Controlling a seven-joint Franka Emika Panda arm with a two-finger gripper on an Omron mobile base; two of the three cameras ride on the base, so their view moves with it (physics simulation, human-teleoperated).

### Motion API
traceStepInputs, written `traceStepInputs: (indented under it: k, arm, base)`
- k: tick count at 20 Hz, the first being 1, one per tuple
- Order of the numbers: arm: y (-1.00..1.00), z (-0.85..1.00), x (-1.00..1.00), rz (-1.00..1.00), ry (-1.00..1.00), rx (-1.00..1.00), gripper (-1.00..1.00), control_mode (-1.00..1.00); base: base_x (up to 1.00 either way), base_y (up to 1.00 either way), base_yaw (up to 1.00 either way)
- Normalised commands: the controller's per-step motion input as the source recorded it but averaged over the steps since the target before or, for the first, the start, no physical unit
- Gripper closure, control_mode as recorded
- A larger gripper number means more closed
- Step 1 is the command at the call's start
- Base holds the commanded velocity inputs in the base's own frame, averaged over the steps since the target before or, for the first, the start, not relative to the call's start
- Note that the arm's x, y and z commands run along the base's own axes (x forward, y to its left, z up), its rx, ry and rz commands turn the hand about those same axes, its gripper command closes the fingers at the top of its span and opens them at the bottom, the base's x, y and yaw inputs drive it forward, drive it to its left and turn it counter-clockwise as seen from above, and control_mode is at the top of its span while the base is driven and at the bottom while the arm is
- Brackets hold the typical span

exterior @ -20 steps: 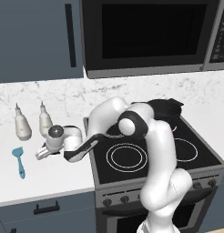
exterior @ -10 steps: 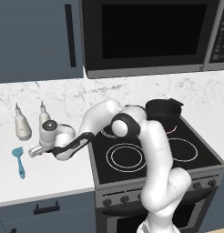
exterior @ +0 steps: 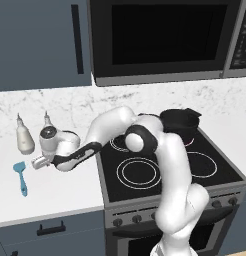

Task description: Put the bell pepper and potato in the pot. Retrieve the spatula and lightly stir the vegetables in the pot.

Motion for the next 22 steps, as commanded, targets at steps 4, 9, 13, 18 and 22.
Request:
traceStepInputs:
  k: [4, 9, 13, 18, 22]
  arm:
    - [-0.96, 0.26, -0.89, -0.06, -0.2, 0.0, 1.0, -1.0]
    - [-1.0, 0.5, -0.83, -0.08, -0.18, 0.0, 1.0, -1.0]
    - [-1.0, 0.96, -0.22, -0.13, -0.1, 0.06, 1.0, -1.0]
    - [-0.88, 1.0, 0.0, -0.15, -0.02, 0.16, 1.0, -1.0]
    - [-0.78, 0.84, 0.0, -0.15, 0.0, 0.11, 1.0, -1.0]
  base:
    - [0.0, 0.0, 0.0]
    - [0.0, 0.0, 0.0]
    - [0.0, 0.0, 0.0]
    - [0.0, 0.0, 0.0]
    - [0.0, 0.0, 0.0]
